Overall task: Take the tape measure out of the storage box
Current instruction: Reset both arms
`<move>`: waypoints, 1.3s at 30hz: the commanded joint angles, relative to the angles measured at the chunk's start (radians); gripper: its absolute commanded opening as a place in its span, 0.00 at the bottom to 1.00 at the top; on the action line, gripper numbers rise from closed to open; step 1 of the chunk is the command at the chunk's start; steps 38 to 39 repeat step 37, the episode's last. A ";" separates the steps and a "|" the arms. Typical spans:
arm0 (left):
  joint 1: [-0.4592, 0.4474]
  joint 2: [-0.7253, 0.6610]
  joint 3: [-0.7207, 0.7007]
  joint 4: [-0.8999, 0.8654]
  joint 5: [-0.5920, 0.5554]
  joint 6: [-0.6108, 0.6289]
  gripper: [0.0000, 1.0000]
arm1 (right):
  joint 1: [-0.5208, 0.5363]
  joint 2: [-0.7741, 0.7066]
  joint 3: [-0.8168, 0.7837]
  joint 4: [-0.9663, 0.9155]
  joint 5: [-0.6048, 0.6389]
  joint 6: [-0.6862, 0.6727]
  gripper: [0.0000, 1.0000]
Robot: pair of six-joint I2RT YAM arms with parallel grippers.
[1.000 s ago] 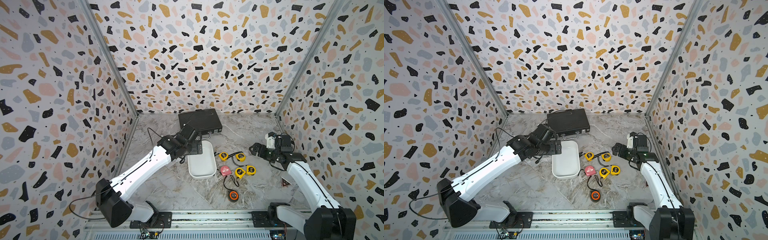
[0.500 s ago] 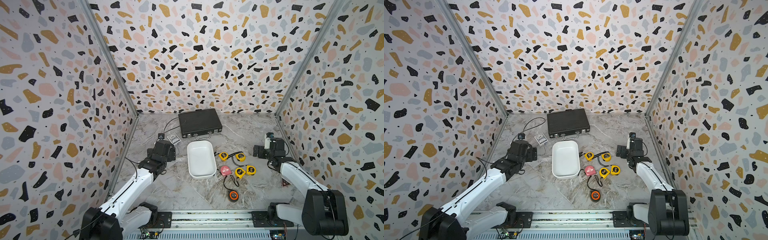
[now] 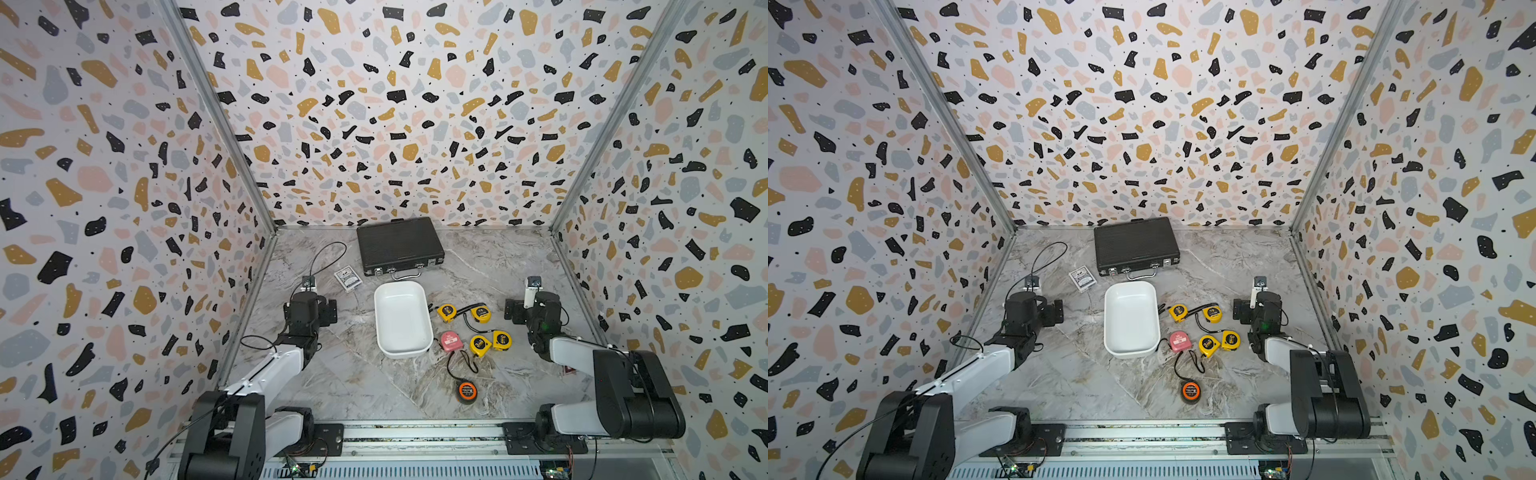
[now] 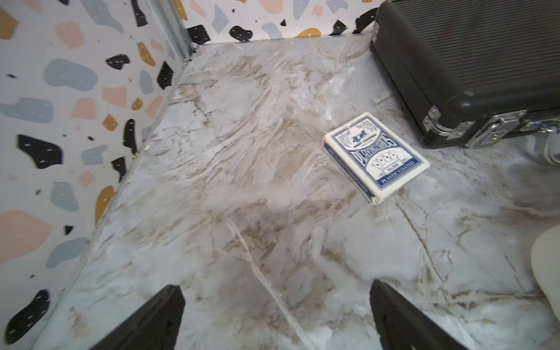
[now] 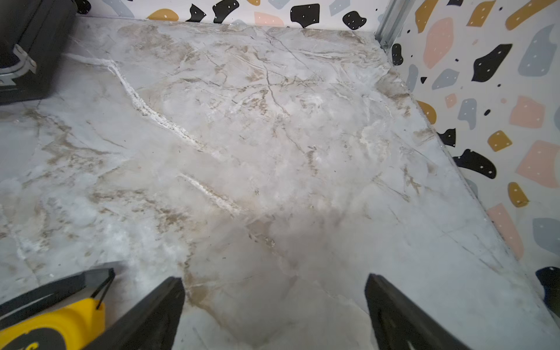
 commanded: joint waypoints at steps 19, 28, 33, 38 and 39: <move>0.009 0.185 0.003 0.315 0.029 0.020 1.00 | 0.003 0.106 -0.064 0.315 0.035 -0.008 0.99; -0.012 0.197 0.016 0.303 -0.055 0.012 1.00 | 0.003 0.106 -0.065 0.318 0.035 -0.008 0.99; -0.014 0.212 0.040 0.275 -0.055 0.015 1.00 | 0.003 0.106 -0.065 0.318 0.034 -0.007 0.99; -0.017 0.206 0.038 0.275 -0.061 0.017 1.00 | 0.001 0.106 -0.064 0.319 0.036 -0.008 0.99; -0.017 0.206 0.038 0.275 -0.061 0.017 1.00 | 0.001 0.106 -0.064 0.319 0.036 -0.008 0.99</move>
